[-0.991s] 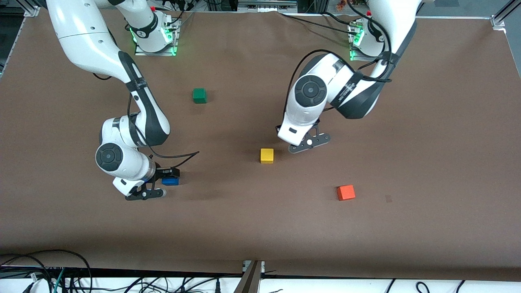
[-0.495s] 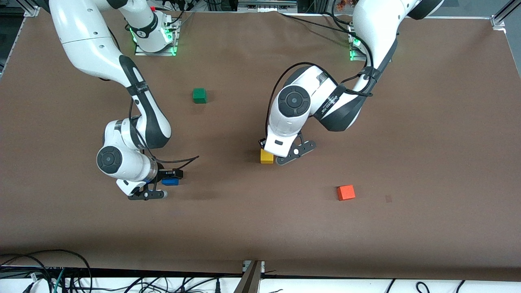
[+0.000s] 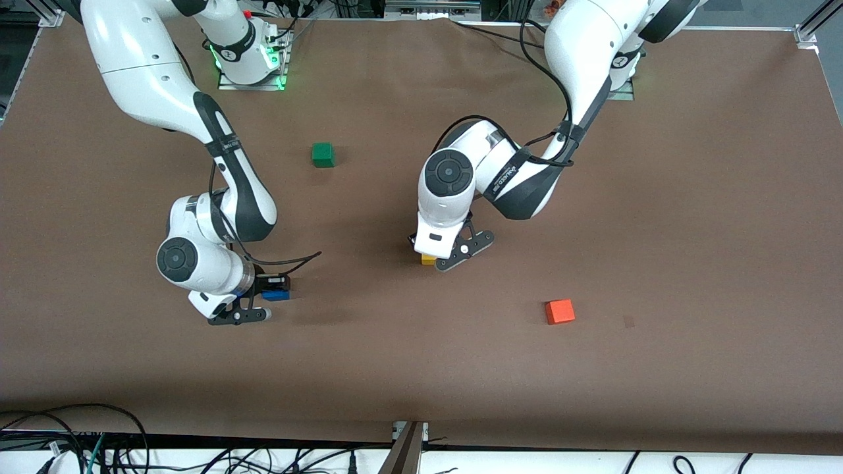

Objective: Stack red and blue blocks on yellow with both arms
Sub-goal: 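Grasp the blue cube with the right gripper while the left gripper carries red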

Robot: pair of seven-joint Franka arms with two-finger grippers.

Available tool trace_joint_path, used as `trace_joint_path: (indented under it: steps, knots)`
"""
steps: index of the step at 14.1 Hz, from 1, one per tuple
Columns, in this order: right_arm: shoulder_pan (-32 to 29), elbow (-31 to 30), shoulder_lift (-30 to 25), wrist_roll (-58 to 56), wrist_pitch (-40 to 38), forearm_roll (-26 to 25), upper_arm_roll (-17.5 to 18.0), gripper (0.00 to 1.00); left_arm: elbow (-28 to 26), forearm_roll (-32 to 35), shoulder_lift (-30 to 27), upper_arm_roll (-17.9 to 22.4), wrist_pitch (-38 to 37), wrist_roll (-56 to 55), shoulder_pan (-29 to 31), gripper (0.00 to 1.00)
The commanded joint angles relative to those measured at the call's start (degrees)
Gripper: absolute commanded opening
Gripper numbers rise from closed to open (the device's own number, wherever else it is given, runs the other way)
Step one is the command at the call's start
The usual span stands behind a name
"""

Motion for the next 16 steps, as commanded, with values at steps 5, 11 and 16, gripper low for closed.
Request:
trace_joint_path:
  steps: [5, 11, 16]
  knots:
    - [-1.17, 7.15, -6.15, -4.53, -14.85, -0.23, -0.99, 0.15, 2.50, 1.18, 3.19, 2.79, 0.20, -4.16, -3.19, 0.00]
    - [-1.61, 8.83, -17.31, -7.89, -29.55, -0.32, -4.94, 0.15, 3.56, 1.09, 3.98, 4.56, 2.31, -8.38, -4.25, 0.00]
    - [-1.61, 10.84, -19.44, -9.82, -33.87, -0.14, -7.14, 0.15, 3.64, 1.09, 4.51, 5.35, 2.23, -8.38, -4.43, 0.00]
